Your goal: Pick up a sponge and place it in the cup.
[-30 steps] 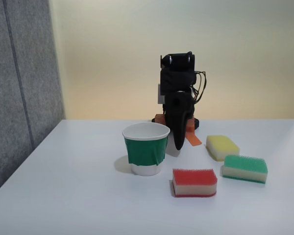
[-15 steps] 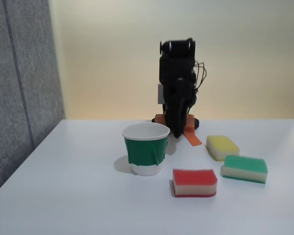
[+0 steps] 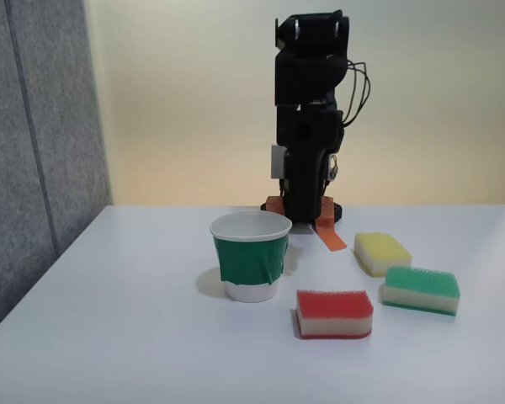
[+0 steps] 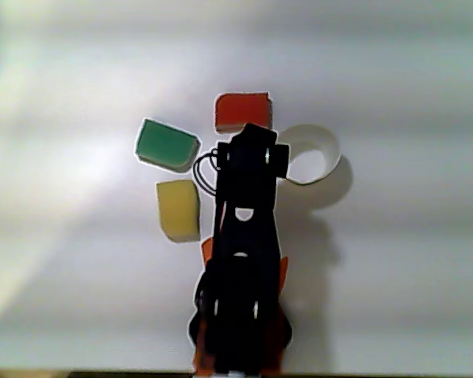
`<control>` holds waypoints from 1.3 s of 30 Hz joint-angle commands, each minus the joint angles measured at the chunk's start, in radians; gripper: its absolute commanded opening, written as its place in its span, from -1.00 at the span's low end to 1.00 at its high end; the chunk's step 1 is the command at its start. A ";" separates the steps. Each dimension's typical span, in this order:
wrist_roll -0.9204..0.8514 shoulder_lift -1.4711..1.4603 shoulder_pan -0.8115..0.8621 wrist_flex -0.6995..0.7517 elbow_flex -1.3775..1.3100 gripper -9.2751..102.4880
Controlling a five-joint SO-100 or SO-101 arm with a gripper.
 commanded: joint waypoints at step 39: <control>-0.147 -0.884 -0.005 0.250 -0.861 -0.17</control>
